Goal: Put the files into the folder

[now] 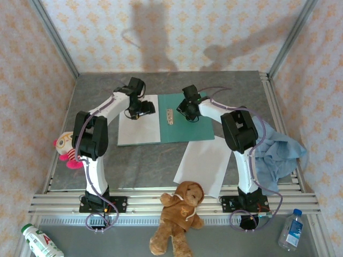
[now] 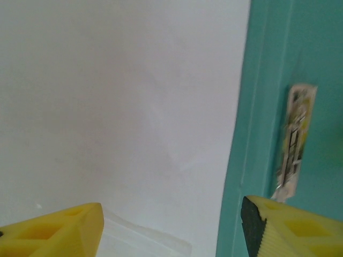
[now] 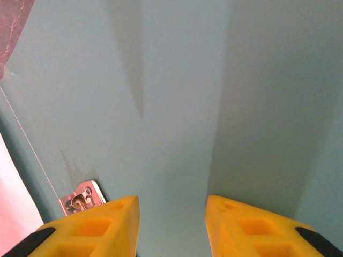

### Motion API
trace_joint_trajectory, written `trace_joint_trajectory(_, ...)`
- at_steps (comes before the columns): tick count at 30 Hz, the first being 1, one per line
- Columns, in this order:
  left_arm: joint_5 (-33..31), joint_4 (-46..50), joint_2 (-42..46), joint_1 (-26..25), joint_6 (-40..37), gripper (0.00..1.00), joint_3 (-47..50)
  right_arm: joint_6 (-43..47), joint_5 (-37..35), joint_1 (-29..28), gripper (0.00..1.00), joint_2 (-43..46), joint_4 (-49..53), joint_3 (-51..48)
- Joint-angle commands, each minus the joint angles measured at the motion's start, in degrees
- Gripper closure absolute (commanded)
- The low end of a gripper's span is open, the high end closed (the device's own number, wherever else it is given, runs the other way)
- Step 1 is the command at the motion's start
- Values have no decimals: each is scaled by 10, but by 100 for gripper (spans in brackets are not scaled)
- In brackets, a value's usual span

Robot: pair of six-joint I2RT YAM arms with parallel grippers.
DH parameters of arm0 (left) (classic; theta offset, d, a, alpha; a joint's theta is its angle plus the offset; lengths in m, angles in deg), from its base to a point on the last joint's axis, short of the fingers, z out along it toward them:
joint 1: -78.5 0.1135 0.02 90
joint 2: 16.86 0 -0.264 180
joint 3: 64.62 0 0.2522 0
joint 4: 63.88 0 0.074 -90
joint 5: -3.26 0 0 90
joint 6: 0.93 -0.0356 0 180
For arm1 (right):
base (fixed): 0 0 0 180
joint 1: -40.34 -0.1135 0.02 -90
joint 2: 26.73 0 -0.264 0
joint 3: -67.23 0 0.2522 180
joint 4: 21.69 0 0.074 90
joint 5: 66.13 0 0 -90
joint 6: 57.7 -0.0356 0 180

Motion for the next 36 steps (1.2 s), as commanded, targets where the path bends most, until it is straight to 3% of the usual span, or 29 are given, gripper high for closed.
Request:
trace_joint_trajectory(1, 6, -31, 16, -3, 24, 32, 46, -18, 18, -14, 61, -29, 36, 4)
trace_joint_trajectory(7, -31, -25, 2, -3, 19, 36, 63, -20, 24, -16, 61, -13, 36, -1)
trace_joint_trajectory(24, -42, -16, -24, 8, -17, 36, 20, 60, 13, 21, 60, 75, 77, -49)
trace_joint_trajectory(29, -53, -5, 8, -17, -22, 36, 9, 94, 13, 27, 60, 87, 89, -49)
trace_joint_trajectory(36, -93, -19, 32, -99, -31, 42, 9, 130, -5, 29, 61, 81, 120, -34)
